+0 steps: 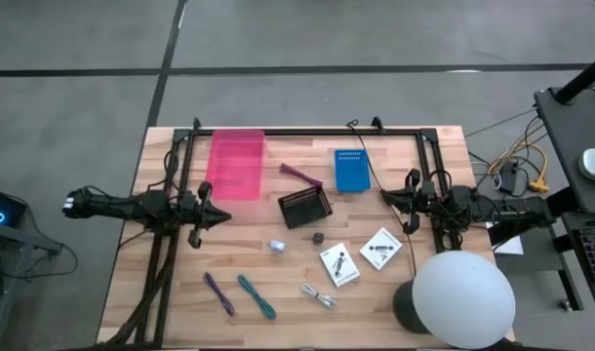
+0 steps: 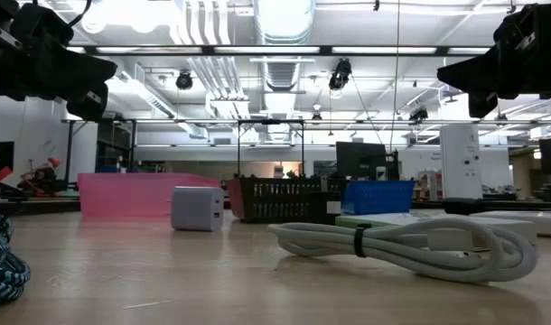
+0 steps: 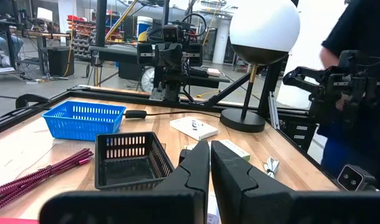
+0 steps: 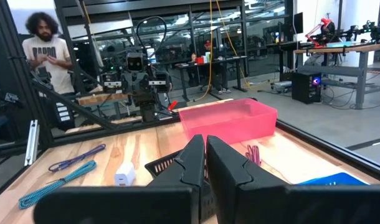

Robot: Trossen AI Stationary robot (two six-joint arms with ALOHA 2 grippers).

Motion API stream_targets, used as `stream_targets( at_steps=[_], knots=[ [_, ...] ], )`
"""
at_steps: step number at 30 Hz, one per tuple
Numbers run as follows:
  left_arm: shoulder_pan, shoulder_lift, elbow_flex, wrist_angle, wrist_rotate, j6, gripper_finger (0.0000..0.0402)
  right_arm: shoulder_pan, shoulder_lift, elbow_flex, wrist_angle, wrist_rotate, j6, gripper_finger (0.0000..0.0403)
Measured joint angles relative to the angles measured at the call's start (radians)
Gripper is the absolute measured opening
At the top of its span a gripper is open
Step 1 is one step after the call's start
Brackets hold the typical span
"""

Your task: Pick and place items into bin

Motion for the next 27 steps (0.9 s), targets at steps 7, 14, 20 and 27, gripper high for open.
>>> stream_targets(
  at_steps=[7, 14, 20, 27],
  knots=[
    [0.0, 0.0, 0.0, 0.0, 0.0, 0.0, 0.0, 0.0, 0.0, 0.0, 0.0, 0.0, 0.0, 0.0009],
    [0.0, 0.0, 0.0, 0.0, 0.0, 0.0, 0.0, 0.0, 0.0, 0.0, 0.0, 0.0, 0.0, 0.0009],
    [0.0, 0.0, 0.0, 0.0, 0.0, 0.0, 0.0, 0.0, 0.0, 0.0, 0.033, -0.004, 0.06, 0.0009],
    [0.0, 0.0, 0.0, 0.04, 0.0, 0.11, 0.0, 0.0, 0.0, 0.0, 0.167, 0.012, 0.411, 0.0009]
  ],
)
